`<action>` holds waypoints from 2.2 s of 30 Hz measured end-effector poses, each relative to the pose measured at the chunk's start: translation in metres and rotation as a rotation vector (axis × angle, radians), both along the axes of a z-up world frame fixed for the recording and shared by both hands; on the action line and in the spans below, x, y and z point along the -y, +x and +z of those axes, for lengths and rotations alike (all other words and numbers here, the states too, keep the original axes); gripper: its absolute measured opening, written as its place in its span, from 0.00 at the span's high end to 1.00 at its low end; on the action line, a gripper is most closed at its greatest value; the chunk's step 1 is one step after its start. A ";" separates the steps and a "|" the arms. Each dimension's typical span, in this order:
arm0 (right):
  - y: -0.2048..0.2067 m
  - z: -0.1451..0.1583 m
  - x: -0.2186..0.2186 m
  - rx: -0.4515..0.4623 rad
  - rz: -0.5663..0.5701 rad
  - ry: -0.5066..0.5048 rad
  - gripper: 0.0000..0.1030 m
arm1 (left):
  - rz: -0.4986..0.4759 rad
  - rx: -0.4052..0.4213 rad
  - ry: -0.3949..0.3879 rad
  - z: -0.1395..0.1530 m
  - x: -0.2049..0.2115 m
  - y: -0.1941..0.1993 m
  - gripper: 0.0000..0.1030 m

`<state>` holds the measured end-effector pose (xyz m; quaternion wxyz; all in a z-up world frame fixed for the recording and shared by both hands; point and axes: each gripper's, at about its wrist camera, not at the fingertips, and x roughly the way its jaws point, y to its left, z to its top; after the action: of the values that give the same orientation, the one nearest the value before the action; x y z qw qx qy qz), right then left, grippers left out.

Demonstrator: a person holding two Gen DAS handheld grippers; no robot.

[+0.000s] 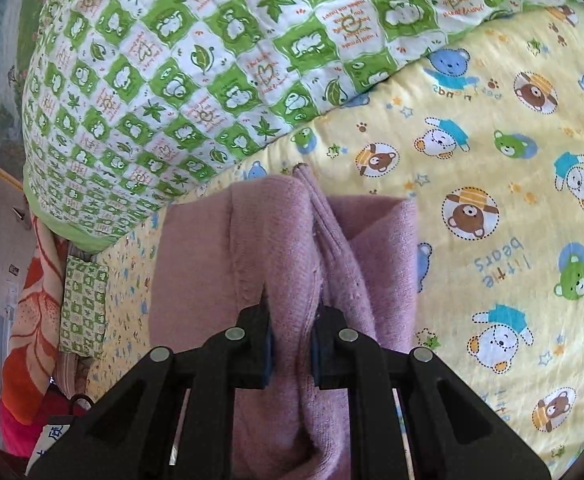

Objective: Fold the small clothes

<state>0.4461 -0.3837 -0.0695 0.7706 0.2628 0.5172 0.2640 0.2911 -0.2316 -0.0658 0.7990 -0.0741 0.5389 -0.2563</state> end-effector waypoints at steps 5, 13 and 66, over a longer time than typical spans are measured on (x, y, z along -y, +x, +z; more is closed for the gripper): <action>-0.002 0.000 -0.001 0.002 -0.008 -0.006 0.81 | -0.020 -0.021 -0.036 0.004 0.002 0.000 0.73; -0.017 0.011 0.015 0.004 -0.080 -0.052 0.66 | -0.050 -0.024 -0.103 0.027 -0.010 -0.018 0.54; -0.157 -0.002 0.038 -0.017 -0.172 -0.113 0.93 | 0.264 -0.187 -0.037 -0.031 -0.144 0.002 0.35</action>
<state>0.2891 -0.4221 -0.0716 0.7997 0.2644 0.5132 0.1648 0.2930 -0.0880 -0.0964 0.7706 -0.1826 0.5917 -0.1507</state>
